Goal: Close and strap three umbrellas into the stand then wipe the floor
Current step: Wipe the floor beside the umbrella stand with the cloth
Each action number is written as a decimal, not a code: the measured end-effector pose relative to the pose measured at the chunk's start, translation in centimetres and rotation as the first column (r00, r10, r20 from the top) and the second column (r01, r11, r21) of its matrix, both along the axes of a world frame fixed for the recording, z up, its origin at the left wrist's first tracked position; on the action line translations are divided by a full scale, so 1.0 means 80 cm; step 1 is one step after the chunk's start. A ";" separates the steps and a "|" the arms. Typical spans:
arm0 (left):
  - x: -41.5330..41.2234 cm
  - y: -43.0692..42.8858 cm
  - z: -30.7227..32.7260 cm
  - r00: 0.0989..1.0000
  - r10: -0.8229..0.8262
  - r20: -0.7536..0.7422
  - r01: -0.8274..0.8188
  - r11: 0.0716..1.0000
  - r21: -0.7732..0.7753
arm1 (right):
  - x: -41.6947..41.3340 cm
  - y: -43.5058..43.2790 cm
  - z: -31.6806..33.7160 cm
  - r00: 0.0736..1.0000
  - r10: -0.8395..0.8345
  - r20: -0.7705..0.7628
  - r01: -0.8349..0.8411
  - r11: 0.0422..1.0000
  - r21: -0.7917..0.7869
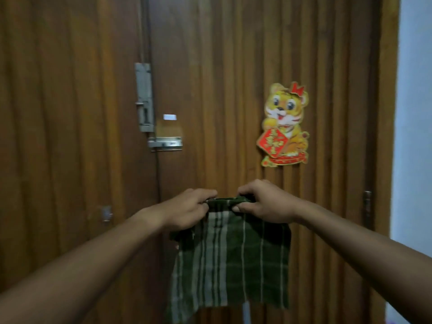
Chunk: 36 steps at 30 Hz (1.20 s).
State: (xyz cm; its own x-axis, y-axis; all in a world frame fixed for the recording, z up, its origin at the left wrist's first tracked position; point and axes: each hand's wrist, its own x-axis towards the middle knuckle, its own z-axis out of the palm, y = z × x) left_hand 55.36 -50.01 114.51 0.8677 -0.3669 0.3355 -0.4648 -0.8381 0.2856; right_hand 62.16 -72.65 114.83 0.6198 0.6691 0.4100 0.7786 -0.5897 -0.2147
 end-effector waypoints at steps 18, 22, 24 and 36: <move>-0.024 0.331 -0.052 0.843 0.526 0.110 -0.501 0.844 -0.191 | 0.023 0.383 -0.033 0.965 0.185 -0.187 -0.139 0.962 0.236; 0.001 0.350 -0.078 0.794 0.546 0.268 -0.461 0.828 -0.319 | 0.035 0.419 -0.052 0.994 -0.010 -0.108 0.041 0.955 0.294; 0.011 0.357 -0.089 0.757 0.569 0.323 -0.469 0.816 -0.339 | 0.036 0.431 -0.062 0.994 -0.092 -0.062 0.108 0.941 0.322; 0.019 0.357 -0.152 0.651 0.666 0.363 -0.584 0.746 -0.321 | 0.024 0.450 -0.156 0.941 -0.336 0.046 0.301 0.888 0.347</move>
